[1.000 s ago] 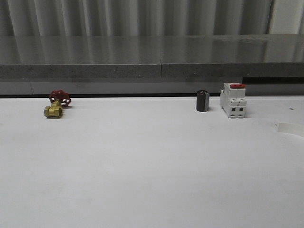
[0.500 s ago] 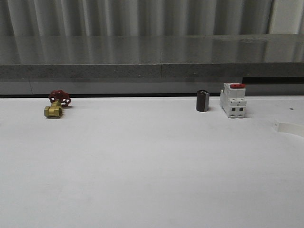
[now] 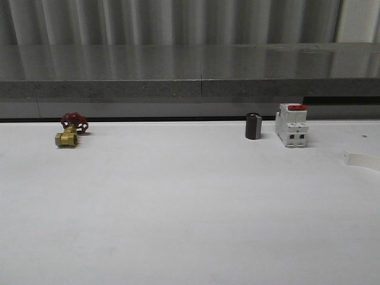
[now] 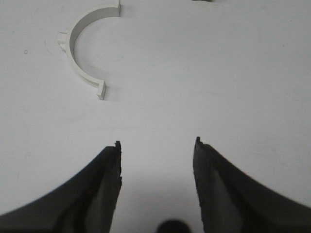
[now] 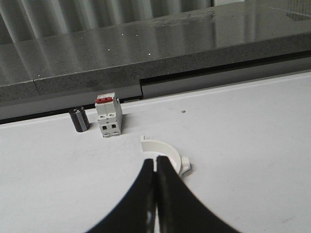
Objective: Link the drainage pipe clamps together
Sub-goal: 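Move the left gripper above the white semicircular clamp half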
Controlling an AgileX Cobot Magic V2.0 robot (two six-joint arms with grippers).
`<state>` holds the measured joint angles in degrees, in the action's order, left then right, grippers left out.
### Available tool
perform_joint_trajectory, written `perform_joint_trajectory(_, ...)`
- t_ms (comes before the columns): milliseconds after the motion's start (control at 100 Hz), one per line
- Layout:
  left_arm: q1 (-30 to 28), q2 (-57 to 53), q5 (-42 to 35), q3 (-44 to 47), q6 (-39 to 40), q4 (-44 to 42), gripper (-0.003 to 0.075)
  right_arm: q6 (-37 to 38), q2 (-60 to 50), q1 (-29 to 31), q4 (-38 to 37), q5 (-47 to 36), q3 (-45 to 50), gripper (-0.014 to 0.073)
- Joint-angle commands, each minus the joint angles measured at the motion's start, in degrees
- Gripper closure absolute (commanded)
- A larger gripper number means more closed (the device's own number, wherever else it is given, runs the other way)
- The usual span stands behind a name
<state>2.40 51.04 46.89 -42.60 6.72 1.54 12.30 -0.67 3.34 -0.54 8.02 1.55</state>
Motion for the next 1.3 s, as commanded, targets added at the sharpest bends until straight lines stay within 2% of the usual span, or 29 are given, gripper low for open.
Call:
perform_joint_trajectory(0,-0.2,0.0,-3.3,-2.0,0.5,-0.2,0.0369,-0.2,-1.0,0.4,-0.7,-4.7,-0.9,0.0711)
perform_joint_trajectory(250,-0.2,0.5,-3.7,-2.0,0.5,-0.5,0.0353,-0.2,-1.0,0.4,-0.7,-4.7,-0.9,0.0711)
perform_joint_trajectory(320,-0.2,0.5,-3.7,-2.1,0.5,-1.5,0.0274,-0.2,-1.0,0.4,-0.7,-4.7,-0.9,0.0711)
perform_joint_trajectory(420,-0.2,1.9,-2.9,-3.2,0.5,-3.0,0.01,-0.2,-1.0,0.4,-0.7,-4.7,-0.9,0.0711)
perform_joint_trajectory(490,-0.2,4.3,-1.5,-5.0,0.5,-4.3,0.005,-0.2,-1.0,0.4,-0.7,-4.7,-0.9,0.0711)
perform_joint_trajectory(640,-1.6,11.6,-1.5,-9.9,-0.7,-5.3,0.0049,-0.2,-1.0,0.4,-0.7,-4.7,-0.9,0.0711)
perform_joint_trajectory(800,-5.5,21.2,-0.8,-15.9,-8.0,-4.6,0.0049,-0.2,-1.0,0.4,-0.7,-4.7,-0.9,0.0711)
perform_joint_trajectory(1070,-14.4,38.7,-0.3,-25.5,-24.0,5.5,0.0049,-0.2,-1.0,0.4,-0.7,-4.7,-0.9,0.0711)
perform_joint_trajectory(1290,-17.9,48.3,-0.2,-31.4,-27.1,7.9,0.0049,-0.2,-1.0,0.4,-0.7,-4.7,-0.9,0.0711)
